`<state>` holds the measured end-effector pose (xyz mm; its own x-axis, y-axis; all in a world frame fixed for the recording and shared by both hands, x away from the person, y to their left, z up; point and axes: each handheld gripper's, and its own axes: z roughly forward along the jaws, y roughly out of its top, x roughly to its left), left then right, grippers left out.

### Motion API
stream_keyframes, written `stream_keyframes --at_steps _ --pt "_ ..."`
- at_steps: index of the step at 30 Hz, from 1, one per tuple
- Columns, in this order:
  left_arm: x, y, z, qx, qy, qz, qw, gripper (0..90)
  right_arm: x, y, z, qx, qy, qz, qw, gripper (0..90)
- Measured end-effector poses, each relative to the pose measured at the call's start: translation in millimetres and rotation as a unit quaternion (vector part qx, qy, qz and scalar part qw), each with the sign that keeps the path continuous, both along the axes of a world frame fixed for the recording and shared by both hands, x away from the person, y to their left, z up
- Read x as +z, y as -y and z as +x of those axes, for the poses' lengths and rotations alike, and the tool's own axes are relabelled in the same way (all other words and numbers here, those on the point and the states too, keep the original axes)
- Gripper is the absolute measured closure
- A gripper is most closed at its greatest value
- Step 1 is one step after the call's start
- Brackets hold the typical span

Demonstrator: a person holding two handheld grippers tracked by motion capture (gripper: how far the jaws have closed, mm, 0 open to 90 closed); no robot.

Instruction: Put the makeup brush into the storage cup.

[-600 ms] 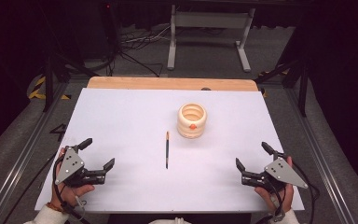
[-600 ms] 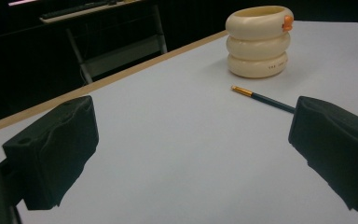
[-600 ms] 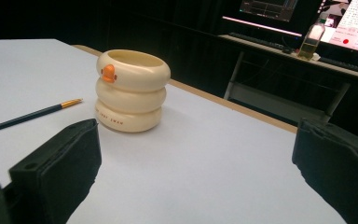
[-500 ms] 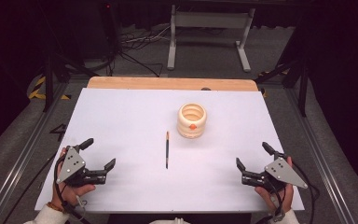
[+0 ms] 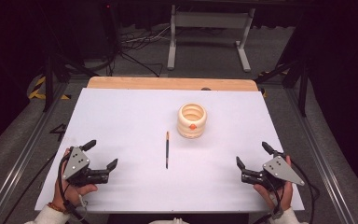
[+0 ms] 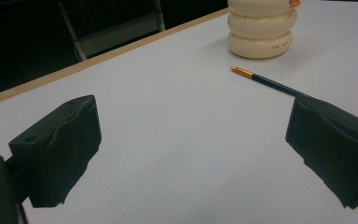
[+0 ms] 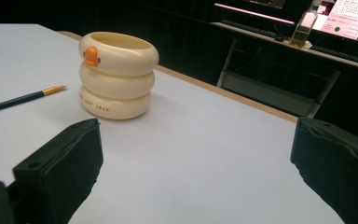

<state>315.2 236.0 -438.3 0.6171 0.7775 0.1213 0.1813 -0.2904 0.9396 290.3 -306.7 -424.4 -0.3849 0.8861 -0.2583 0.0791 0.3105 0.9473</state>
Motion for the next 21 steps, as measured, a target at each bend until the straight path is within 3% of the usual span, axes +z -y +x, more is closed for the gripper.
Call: stream_keyframes --at_steps 12,21 --pt "0.2 0.4 -0.3 -0.004 0.005 0.001 1.0 4.3 -0.3 -0.9 0.4 -0.001 -0.001 0.006 1.0 3.3" --pt "-0.1 2.2 -0.1 -0.009 -0.002 0.0 1.0 4.9 -1.7 -4.2 1.9 0.003 -0.015 0.003 0.9999 3.3"
